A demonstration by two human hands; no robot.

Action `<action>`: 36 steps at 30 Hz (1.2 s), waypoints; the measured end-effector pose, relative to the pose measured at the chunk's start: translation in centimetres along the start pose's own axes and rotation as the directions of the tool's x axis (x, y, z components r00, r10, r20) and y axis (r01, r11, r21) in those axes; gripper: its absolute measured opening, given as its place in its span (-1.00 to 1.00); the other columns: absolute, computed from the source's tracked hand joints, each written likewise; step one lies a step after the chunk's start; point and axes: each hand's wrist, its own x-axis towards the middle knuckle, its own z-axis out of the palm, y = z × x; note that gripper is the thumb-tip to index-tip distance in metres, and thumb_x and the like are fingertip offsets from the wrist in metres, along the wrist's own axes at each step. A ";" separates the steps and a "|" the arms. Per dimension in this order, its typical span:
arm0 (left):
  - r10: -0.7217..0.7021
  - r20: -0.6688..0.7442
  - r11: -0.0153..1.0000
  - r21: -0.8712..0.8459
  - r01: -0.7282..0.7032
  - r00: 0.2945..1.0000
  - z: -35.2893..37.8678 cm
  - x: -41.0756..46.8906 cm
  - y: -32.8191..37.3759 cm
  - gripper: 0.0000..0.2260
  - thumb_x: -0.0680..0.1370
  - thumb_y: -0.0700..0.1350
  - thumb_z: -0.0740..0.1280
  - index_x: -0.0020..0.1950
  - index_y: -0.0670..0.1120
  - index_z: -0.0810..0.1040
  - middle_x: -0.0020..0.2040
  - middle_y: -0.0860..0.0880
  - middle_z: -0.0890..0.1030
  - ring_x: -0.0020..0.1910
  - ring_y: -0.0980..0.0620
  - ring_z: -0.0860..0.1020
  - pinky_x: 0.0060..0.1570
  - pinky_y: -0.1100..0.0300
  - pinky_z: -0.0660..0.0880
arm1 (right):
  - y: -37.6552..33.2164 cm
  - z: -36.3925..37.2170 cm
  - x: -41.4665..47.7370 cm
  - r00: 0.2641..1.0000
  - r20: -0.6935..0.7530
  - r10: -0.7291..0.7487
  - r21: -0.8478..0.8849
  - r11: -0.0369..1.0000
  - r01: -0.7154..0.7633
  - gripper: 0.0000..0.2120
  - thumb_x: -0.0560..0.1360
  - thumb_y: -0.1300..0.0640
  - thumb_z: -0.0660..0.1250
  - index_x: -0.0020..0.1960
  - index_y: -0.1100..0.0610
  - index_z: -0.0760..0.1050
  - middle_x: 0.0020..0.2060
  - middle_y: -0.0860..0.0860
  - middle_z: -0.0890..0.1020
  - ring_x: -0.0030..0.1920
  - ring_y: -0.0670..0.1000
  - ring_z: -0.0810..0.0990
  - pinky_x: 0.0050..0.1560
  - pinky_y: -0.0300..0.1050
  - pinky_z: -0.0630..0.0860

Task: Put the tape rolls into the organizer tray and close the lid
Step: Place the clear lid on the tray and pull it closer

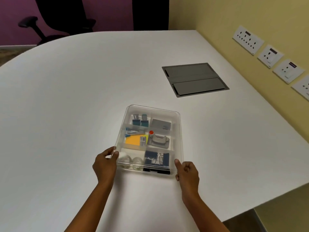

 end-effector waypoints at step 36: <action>-0.322 0.258 0.929 -0.102 0.357 0.911 -1.7 3.5 -3.6 -0.76 0.45 -0.14 0.44 0.00 -0.26 0.54 -0.22 -0.14 0.56 -0.28 -0.06 0.56 0.04 -0.03 0.58 | 1.9 0.0 2.4 0.881 0.133 0.455 0.040 0.885 -0.463 -0.91 0.45 0.27 0.41 -0.17 0.29 0.54 -0.29 0.17 0.59 -0.31 0.06 0.56 -0.11 -0.07 0.59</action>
